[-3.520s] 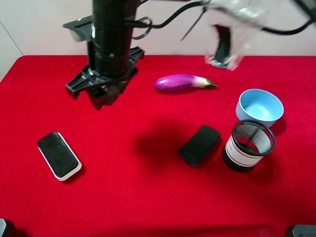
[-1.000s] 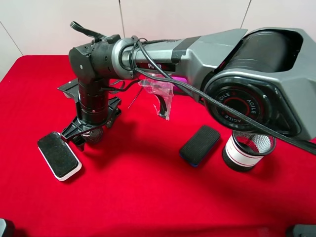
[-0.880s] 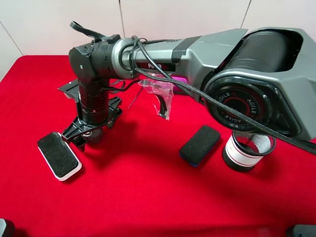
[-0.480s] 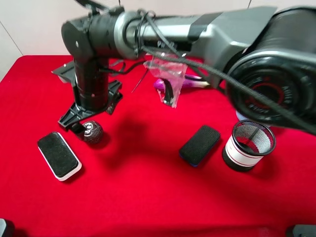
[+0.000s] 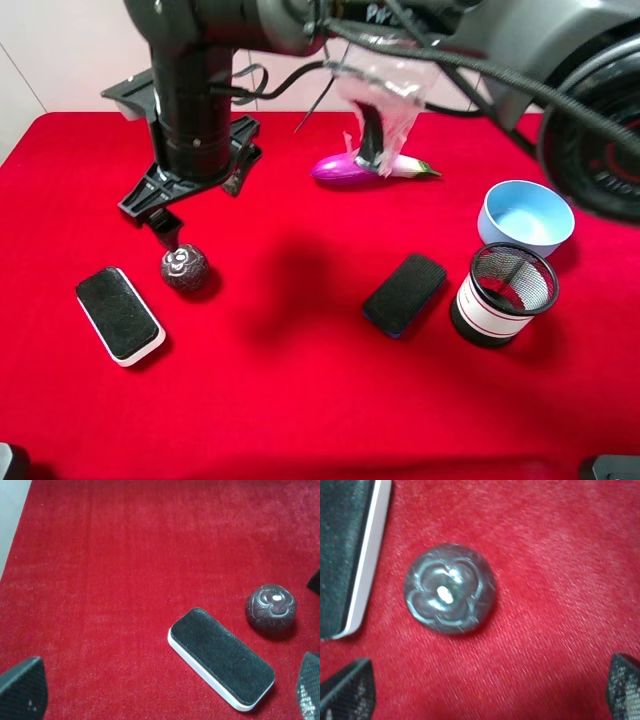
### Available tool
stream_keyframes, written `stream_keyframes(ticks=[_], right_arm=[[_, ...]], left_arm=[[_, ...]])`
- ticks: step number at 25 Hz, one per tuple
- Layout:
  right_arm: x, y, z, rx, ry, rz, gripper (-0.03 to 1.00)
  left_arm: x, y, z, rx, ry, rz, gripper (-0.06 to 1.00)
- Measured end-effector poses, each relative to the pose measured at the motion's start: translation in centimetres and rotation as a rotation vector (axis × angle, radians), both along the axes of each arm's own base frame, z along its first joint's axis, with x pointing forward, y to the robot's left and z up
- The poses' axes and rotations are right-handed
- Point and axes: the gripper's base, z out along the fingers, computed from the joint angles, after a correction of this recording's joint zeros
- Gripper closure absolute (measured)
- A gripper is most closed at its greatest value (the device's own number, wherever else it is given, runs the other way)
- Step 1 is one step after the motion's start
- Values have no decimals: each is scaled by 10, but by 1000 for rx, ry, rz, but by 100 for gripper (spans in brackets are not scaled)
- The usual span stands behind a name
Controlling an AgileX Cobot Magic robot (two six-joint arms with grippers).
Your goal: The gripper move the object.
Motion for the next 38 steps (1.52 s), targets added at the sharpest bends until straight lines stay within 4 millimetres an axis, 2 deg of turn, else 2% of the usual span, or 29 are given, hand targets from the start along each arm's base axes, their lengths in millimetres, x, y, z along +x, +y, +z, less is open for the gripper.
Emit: stream_keyframes(ticks=[8, 15, 21, 28, 38], right_arm=[[13, -17, 25, 12, -13, -45, 28], [27, -44, 76, 81, -93, -98, 28], [35, -76, 118, 141, -156, -147, 28], [20, -122, 145, 137, -181, -173, 28], [-16, -165, 149, 76, -185, -166, 28]], left_arm=[[0, 0, 0, 0, 0, 0, -5], [0, 0, 0, 0, 0, 0, -5], [0, 0, 0, 0, 0, 0, -5], [0, 0, 0, 0, 0, 0, -5], [0, 0, 0, 0, 0, 0, -5]])
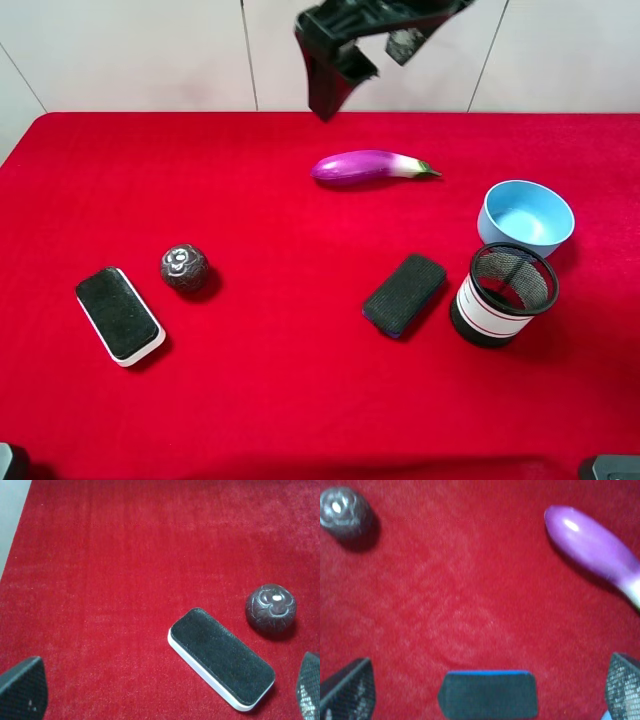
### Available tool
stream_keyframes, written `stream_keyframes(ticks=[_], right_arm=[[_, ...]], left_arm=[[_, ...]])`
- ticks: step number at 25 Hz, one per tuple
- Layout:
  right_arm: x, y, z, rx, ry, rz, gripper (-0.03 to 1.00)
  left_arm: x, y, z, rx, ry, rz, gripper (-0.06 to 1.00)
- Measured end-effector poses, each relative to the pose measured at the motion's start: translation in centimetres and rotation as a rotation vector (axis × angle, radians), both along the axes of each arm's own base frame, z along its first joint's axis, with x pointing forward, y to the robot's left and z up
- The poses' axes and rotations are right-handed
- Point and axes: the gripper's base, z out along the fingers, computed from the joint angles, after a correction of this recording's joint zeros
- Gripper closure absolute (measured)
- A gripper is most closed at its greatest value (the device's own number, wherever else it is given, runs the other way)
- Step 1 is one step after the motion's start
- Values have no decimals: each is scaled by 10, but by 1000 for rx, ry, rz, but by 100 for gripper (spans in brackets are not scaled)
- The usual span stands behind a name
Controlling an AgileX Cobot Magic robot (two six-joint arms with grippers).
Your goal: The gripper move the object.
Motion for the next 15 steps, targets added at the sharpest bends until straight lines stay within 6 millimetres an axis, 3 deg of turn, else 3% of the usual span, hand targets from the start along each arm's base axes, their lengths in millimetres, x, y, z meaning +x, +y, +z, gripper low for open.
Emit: stream_keyframes(ticks=[9, 15], right_arm=[[-24, -27, 3, -9, -2, 0, 28], [-46, -58, 1, -57, -42, -1, 28]], left_arm=[[0, 0, 0, 0, 0, 0, -5], [0, 0, 0, 0, 0, 0, -5]])
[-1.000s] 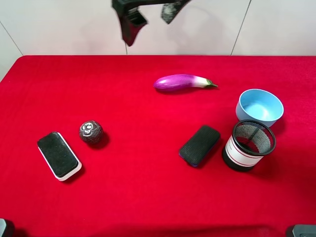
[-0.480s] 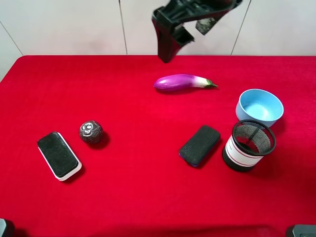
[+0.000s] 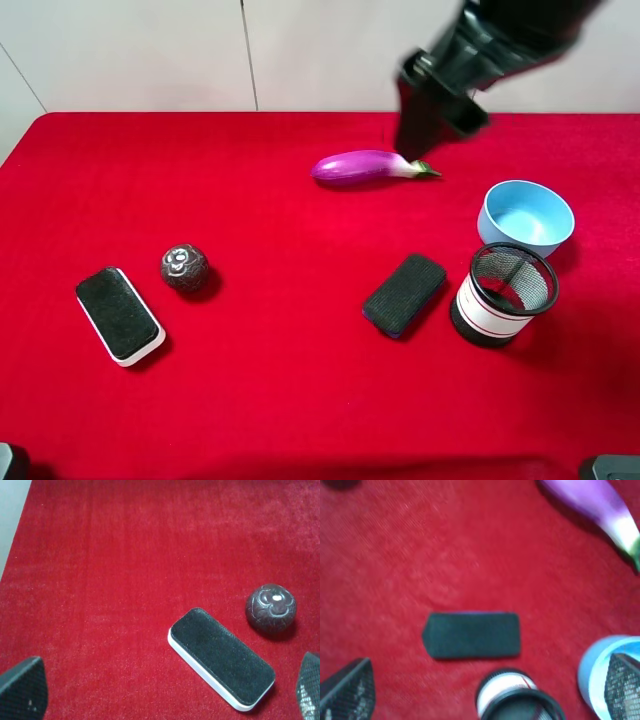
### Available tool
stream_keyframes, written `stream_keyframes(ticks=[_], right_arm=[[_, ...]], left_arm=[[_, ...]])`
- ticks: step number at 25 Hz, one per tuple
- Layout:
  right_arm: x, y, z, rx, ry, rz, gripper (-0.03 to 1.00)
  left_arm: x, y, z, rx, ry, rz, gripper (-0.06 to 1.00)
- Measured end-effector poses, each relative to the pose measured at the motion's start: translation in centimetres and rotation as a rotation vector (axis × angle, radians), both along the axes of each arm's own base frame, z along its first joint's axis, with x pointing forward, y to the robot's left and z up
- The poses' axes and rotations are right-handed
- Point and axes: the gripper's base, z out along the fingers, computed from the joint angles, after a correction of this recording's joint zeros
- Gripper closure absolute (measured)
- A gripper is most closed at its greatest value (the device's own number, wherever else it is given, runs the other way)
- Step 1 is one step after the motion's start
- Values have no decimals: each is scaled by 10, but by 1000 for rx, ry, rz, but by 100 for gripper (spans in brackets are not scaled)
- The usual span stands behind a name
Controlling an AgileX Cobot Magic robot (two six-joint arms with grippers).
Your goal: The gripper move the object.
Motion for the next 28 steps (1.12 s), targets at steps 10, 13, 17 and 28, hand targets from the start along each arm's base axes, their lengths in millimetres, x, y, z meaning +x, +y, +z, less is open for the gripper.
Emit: stream_keyframes(ticks=[10, 13, 17, 28], right_arm=[[-30, -67, -7, 47, -70, -139, 28], [-32, -94, -7, 97, -111, -257, 28], [-43, -130, -5, 179, -178, -437, 28], [-124, -183, -32, 360, -465, -729, 28]], left_arm=[[0, 0, 0, 0, 0, 0, -5], [0, 0, 0, 0, 0, 0, -5], [0, 0, 0, 0, 0, 0, -5], [0, 0, 0, 0, 0, 0, -5]])
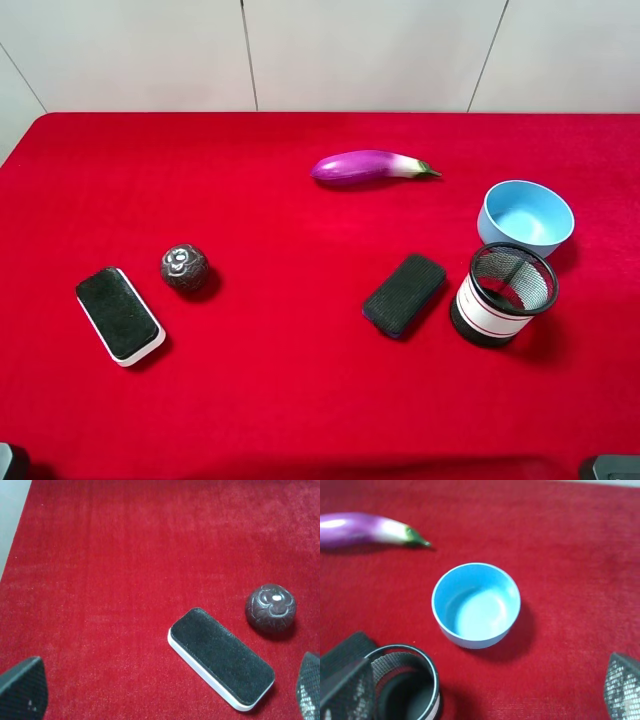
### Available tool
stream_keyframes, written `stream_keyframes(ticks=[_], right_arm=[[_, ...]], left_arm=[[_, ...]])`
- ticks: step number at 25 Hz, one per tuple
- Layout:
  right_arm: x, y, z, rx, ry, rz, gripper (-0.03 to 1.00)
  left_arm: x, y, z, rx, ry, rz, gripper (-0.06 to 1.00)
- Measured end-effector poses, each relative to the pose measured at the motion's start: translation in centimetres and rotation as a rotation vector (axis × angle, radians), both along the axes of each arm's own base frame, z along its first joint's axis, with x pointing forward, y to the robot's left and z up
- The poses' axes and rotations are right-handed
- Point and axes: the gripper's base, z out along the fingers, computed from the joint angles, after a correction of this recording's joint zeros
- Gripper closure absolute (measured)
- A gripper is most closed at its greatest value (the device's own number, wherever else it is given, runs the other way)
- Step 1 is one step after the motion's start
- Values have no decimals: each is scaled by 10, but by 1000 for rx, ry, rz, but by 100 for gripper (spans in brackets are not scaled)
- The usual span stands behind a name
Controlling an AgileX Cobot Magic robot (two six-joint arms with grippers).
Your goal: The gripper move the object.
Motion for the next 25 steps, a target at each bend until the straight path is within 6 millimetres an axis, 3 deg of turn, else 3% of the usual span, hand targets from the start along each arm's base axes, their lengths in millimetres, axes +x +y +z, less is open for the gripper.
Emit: stream_keyframes(ticks=[4, 12, 25], right_arm=[[-27, -3, -20, 27, -79, -42, 28], [-65, -4, -23, 42, -262, -60, 28], [-65, -4, -32, 44, -228, -58, 28]], left_arm=[[0, 0, 0, 0, 0, 0, -5], [0, 0, 0, 0, 0, 0, -5], [0, 0, 0, 0, 0, 0, -5]])
